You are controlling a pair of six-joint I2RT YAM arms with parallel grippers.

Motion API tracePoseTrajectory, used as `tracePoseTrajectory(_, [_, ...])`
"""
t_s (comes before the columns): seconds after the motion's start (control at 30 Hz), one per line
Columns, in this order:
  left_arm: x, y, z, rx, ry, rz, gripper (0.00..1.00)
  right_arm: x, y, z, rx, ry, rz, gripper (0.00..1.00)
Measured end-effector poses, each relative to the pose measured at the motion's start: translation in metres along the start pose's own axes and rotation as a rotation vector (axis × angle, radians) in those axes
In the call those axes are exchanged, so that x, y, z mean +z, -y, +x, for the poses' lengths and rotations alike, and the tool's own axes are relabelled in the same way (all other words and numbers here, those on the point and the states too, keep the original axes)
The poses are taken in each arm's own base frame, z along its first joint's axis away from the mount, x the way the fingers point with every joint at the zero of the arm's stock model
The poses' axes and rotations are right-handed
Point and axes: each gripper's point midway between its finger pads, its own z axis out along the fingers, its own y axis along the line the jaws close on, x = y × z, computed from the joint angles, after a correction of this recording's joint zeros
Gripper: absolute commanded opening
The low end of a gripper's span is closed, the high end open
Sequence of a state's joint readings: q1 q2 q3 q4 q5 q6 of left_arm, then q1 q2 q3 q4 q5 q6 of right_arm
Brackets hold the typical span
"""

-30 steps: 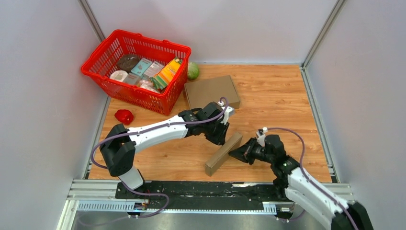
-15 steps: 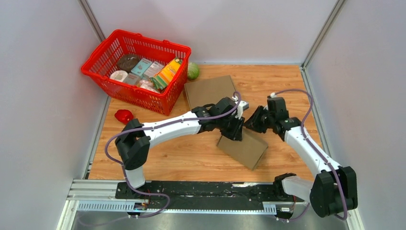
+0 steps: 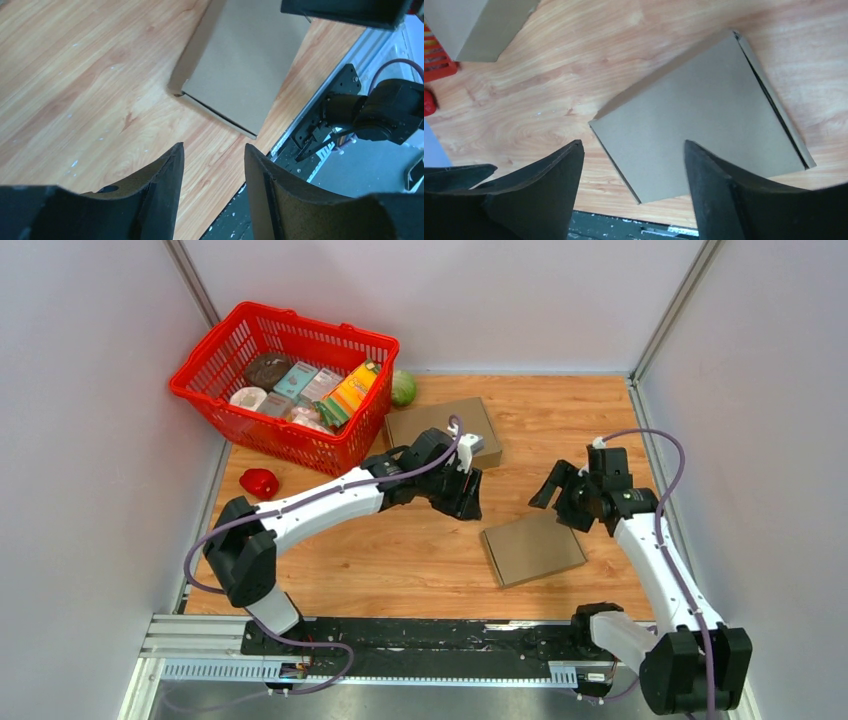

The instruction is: Fold the paper box

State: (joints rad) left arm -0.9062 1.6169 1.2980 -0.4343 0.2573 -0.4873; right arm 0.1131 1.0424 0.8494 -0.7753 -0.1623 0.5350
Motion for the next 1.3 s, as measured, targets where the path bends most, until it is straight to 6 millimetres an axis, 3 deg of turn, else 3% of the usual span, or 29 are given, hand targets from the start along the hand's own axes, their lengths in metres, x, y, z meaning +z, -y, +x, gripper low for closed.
tracePoseTrajectory(0.07, [0.006, 0.003, 0.002, 0.011, -0.01, 0.024, 0.54, 0.003, 0.008, 0.005, 0.072, -0.034, -0.014, 0.86])
tracePoseTrajectory(0.13, [0.016, 0.003, 0.007, 0.024, -0.031, 0.036, 0.54, 0.009, 0.031, 0.012, 0.175, -0.071, 0.016, 0.88])
tracePoseTrajectory(0.17, [0.023, 0.002, 0.011, 0.03, -0.044, 0.037, 0.55, 0.011, 0.047, 0.017, 0.237, -0.086, 0.046, 0.97])
tracePoseTrajectory(0.2, [0.03, 0.0, 0.014, 0.038, -0.054, 0.034, 0.55, 0.012, 0.061, 0.023, 0.29, -0.101, 0.076, 1.0])
tracePoseTrajectory(0.3, [0.052, -0.01, 0.021, 0.069, -0.091, 0.002, 0.58, 0.007, 0.088, 0.046, 0.398, -0.13, 0.141, 1.0])
tracePoseTrajectory(0.47, [0.094, -0.019, 0.01, 0.147, -0.119, -0.021, 0.57, 0.0, 0.082, 0.06, 0.428, -0.156, 0.12, 0.96])
tracePoseTrajectory(0.53, [0.109, -0.02, 0.005, 0.169, -0.127, -0.019, 0.54, 0.006, 0.08, 0.067, 0.454, -0.181, 0.091, 0.87])
tracePoseTrajectory(0.6, [0.123, -0.022, 0.003, 0.184, -0.141, -0.014, 0.53, 0.016, 0.079, 0.083, 0.495, -0.226, 0.065, 0.86])
tracePoseTrajectory(0.7, [0.132, -0.027, 0.01, 0.187, -0.168, -0.008, 0.47, 0.025, 0.082, 0.11, 0.55, -0.292, 0.064, 0.86])
tracePoseTrajectory(0.77, [0.137, -0.029, 0.016, 0.182, -0.196, -0.007, 0.4, 0.028, 0.081, 0.118, 0.576, -0.309, 0.052, 0.83])
tracePoseTrajectory(0.9, [0.156, -0.017, 0.005, 0.183, -0.193, 0.051, 0.3, 0.04, 0.071, 0.105, 0.633, -0.268, -0.021, 0.63])
tracePoseTrajectory(0.97, [0.169, -0.012, -0.008, 0.194, -0.169, 0.069, 0.26, 0.048, 0.066, 0.099, 0.679, -0.252, -0.058, 0.58])
tracePoseTrajectory(1.03, [0.185, -0.012, -0.032, 0.202, -0.123, 0.081, 0.25, 0.053, 0.063, 0.093, 0.725, -0.232, -0.082, 0.58])
tracePoseTrajectory(1.17, [0.224, -0.004, -0.078, 0.239, -0.015, 0.12, 0.25, 0.071, 0.064, 0.06, 0.748, -0.118, -0.115, 0.58])
tracePoseTrajectory(1.3, [0.244, -0.012, -0.113, 0.252, 0.108, 0.126, 0.32, 0.09, 0.062, 0.026, 0.778, -0.074, -0.137, 0.58])
